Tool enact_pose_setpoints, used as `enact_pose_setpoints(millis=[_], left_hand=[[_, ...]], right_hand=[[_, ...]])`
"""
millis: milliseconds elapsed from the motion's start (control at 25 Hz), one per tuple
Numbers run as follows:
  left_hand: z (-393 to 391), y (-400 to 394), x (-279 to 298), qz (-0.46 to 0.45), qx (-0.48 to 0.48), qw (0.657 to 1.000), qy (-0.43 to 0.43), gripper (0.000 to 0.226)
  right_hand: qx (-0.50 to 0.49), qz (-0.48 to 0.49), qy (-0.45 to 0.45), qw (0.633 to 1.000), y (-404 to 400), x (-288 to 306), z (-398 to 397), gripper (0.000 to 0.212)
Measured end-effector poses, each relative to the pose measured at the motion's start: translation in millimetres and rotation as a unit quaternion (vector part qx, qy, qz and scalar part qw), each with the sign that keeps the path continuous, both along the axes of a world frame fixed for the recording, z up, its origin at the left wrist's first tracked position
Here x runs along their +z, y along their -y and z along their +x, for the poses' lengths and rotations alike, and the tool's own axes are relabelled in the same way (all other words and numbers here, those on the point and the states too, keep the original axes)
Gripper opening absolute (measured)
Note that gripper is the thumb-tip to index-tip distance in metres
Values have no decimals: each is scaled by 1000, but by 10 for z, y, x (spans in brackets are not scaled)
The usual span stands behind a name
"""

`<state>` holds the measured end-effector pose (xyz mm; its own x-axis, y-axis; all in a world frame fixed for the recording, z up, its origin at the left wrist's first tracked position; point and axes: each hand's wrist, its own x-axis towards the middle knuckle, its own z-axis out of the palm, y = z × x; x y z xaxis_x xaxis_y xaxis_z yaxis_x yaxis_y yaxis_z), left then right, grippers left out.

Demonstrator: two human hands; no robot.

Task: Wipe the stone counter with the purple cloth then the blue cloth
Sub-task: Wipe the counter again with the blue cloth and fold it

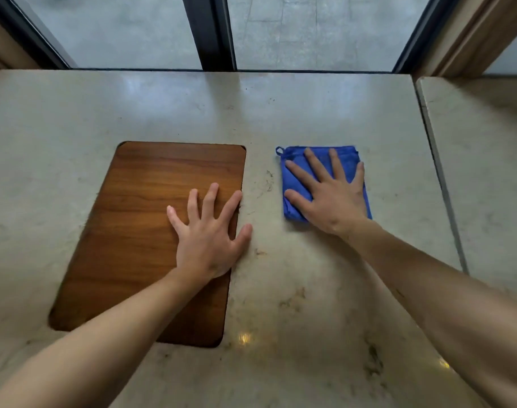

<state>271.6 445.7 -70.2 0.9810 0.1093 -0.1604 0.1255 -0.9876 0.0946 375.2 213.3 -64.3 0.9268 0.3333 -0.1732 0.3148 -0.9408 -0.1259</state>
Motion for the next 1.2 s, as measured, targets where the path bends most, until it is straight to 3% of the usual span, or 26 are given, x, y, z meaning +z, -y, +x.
enact_pose_setpoints(millis=[120,320,520,680,840,960,1200], left_hand=[[-33,4,11,-27,-15,999,31,67],[-177,-265,146,-39,-68,996,30,58],[-207,-781,240,-1,-79,995,60,54],[91,-1236,251,-7,-53,995,80,55],[456,-1520,161,25,-56,998,32,61],[707,-1521,65,14,-72,997,5,67],[748,-1524,-44,18,-74,997,26,70]], right_hand=[[-22,12,35,999,125,-1,-1441,62],[-65,-17,-4,998,45,19,-3684,66],[-64,-48,-9,997,-701,88,-4266,72],[-119,-23,1,993,-638,15,-3534,70],[-142,-31,35,989,-560,-35,-2272,62],[-120,-30,63,990,-639,-26,-1167,59],[-154,-14,23,988,-772,-30,1416,57]])
